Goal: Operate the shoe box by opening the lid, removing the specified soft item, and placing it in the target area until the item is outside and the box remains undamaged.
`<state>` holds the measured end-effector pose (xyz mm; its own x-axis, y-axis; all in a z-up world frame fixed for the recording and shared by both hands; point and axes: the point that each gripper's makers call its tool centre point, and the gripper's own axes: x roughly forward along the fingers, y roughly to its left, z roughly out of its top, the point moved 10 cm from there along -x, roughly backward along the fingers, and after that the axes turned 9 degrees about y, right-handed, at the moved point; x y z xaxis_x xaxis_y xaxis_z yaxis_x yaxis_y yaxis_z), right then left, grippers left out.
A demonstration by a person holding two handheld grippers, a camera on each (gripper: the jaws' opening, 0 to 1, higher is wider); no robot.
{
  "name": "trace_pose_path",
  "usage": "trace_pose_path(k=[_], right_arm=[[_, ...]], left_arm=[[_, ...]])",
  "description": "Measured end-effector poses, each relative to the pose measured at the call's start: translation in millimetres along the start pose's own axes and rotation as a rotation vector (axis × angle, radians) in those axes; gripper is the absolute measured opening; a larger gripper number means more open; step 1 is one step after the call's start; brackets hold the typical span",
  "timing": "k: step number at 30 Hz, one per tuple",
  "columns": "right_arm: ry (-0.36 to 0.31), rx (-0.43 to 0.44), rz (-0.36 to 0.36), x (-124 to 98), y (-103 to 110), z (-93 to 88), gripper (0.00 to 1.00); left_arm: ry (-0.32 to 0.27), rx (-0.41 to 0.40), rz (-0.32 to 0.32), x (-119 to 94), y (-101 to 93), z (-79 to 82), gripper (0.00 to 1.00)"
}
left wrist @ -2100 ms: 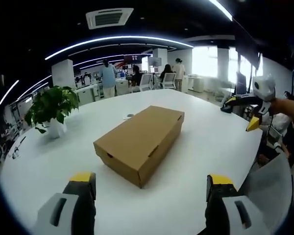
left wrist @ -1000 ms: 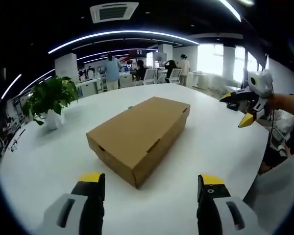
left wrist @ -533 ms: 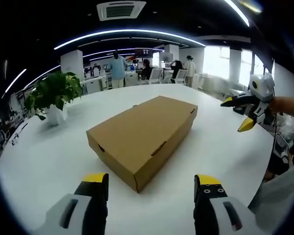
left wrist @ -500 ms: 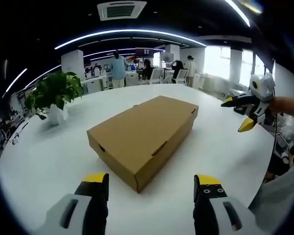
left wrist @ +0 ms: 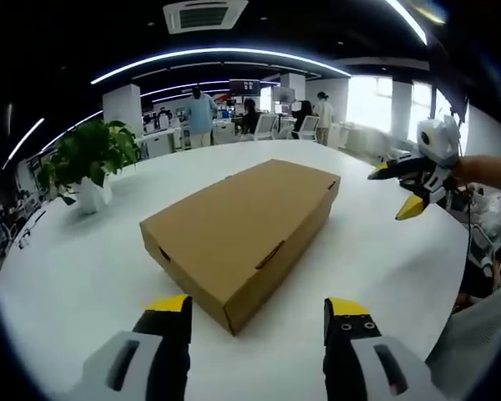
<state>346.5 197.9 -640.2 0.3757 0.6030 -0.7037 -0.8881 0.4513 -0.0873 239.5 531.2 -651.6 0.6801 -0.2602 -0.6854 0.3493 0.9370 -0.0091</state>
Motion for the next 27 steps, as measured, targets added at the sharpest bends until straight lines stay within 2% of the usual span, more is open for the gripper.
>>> trace_pose_path(k=[8, 18, 27], right_arm=[[0.001, -0.004, 0.013, 9.6, -9.9, 6.8, 0.67], [-0.005, 0.003, 0.007, 20.2, -25.8, 17.2, 0.61], [-0.01, 0.014, 0.014, 36.7, -31.6, 23.7, 0.57]], left_arm=[[0.002, 0.001, 0.014, 7.5, 0.7, 7.1, 0.63], [-0.001, -0.032, 0.056, 9.5, 2.6, 8.8, 0.58], [-0.002, -0.081, 0.103, 12.5, 4.4, 5.5, 0.54]])
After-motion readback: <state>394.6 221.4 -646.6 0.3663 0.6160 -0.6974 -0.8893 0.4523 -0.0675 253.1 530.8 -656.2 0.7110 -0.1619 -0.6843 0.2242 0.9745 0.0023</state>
